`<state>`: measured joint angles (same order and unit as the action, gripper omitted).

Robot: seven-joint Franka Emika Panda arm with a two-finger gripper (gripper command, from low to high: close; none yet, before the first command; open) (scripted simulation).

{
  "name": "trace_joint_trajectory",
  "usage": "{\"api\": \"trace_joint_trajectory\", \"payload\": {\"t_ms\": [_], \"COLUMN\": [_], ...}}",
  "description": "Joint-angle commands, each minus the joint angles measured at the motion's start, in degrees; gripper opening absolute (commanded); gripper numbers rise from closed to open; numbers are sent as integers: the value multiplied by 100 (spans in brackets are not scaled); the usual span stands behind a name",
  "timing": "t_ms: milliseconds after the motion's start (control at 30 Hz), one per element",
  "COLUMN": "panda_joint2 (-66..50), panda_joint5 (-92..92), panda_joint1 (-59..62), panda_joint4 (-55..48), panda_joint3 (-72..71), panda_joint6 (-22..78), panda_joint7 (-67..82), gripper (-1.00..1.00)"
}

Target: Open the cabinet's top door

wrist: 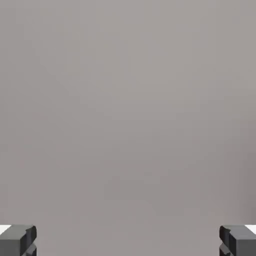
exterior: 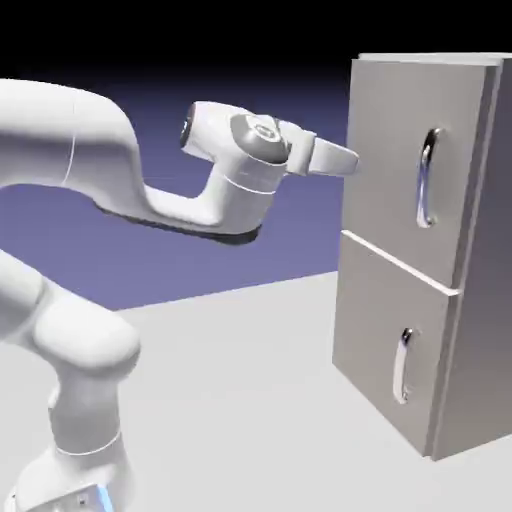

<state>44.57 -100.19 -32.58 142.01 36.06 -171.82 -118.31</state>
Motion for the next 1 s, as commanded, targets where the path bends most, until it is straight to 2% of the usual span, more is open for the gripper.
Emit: {"api": "trace_joint_trajectory", "payload": {"t_ms": [0,800,967], "panda_joint2": [30,736,440], "panda_joint5": [-250,-6192,-6290], "panda_joint1": [-79,-1971,-2801], "panda_joint4": [-47,-1174,-1757], "panda_joint3": [90,2229,2763], "panda_joint6": [5,135,255], "panda_joint7": [-189,-4688,-4752], "gripper": [0,0,0]}}
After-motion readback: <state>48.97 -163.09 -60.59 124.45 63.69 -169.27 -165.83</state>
